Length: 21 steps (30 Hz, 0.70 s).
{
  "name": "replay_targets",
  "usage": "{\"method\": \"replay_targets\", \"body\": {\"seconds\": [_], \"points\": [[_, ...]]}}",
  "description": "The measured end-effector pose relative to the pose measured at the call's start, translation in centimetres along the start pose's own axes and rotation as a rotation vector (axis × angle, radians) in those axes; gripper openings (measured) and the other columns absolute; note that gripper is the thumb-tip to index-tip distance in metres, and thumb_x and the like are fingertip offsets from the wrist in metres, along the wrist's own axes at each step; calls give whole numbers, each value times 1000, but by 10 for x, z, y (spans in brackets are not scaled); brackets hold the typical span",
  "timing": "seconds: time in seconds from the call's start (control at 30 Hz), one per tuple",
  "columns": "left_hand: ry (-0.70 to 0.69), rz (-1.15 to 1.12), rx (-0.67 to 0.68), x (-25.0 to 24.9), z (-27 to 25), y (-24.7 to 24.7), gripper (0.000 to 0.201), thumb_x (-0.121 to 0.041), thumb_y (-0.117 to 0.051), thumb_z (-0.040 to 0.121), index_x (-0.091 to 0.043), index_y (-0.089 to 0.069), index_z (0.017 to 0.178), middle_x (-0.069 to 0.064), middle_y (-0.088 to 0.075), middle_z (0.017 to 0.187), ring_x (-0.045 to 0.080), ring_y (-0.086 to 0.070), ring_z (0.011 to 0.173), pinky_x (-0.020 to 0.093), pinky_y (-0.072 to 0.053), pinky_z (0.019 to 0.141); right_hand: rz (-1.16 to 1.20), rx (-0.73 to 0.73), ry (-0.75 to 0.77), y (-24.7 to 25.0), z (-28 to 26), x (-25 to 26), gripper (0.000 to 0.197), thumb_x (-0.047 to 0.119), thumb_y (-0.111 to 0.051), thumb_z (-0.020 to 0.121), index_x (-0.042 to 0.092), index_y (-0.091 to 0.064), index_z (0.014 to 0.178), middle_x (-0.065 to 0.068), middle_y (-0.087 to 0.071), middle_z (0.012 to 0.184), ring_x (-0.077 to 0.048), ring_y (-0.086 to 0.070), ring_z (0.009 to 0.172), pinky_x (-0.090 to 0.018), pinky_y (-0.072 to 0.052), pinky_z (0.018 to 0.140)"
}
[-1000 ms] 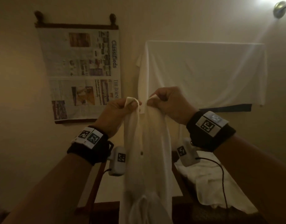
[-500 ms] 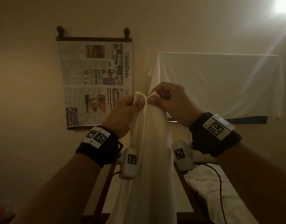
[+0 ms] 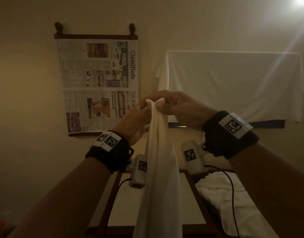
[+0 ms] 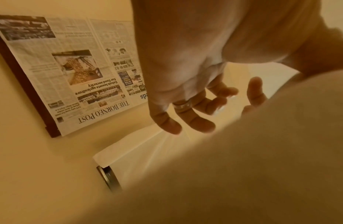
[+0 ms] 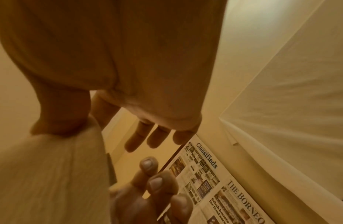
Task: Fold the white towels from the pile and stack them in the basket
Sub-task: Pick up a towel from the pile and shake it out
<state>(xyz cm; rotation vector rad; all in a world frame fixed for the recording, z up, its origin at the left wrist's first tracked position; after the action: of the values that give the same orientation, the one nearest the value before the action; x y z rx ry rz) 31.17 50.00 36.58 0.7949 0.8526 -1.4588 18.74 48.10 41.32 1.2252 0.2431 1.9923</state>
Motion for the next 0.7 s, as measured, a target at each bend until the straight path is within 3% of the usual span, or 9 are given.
{"method": "replay_targets", "body": {"seconds": [0.1,0.17,0.27,0.37,0.47,0.6,0.7], "points": [[56,14,-55,13,6,1,78,-51,-80,72,-9,-52,131,24,-57,129,47,-52,119,62,-41,104,39,-49,-19,11,-4,-13,19,25,-62,91,9,-60,102,1,-65,97,-9,-63,93,-22,-51,80],[70,60,-111,19,7,1,59,-48,-75,78,-6,-56,116,17,-60,112,38,-54,102,52,-49,93,-4,-150,-49,23,-7,-26,15,22,-62,92,8,-58,98,-7,-63,97,-13,-63,89,-25,-52,79],[76,113,-124,29,6,-11,58,-51,-65,87,-1,-58,117,13,-60,105,32,-53,95,55,-50,93,-127,-271,-110,44,-13,-43,15,21,-60,93,7,-58,98,-4,-66,93,-14,-68,85,-29,-56,75],[2,257,-147,35,6,-34,40,-44,-61,90,-11,-66,111,5,-68,103,23,-66,94,44,-57,85,-287,-361,-147,63,-19,-54,21,26,-65,91,8,-59,99,-5,-68,91,-19,-68,81,-36,-58,70],[-130,488,-162,35,14,-49,20,-30,-57,97,-18,-69,107,2,-71,102,16,-68,96,36,-57,84,-341,-444,-130,76,-29,-58,12,25,-67,91,15,-61,92,-2,-65,89,-10,-64,74,-30,-56,63],[-60,509,-190,46,31,-57,24,-33,-52,99,-17,-69,104,6,-70,101,21,-67,96,37,-56,85,-322,-489,-164,88,-55,-80,21,30,-61,94,11,-63,103,-9,-69,97,-23,-67,86,-34,-58,75],[12,480,-212,63,39,-62,30,-33,-50,100,-7,-66,104,13,-68,98,26,-64,88,42,-54,84,54,-403,-247,75,-80,-116,31,24,-54,99,-1,-63,113,-16,-68,105,-28,-65,91,-42,-54,87]]}}
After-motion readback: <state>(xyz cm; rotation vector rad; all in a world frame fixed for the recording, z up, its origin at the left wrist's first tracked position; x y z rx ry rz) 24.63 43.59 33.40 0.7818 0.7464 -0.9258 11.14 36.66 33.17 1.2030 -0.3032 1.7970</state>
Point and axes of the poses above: each hand's wrist, its own z-axis towards the middle knuckle, its own y-axis out of the back of the hand, x = y × z, the point moved 5 cm from there along z, towards the middle knuckle
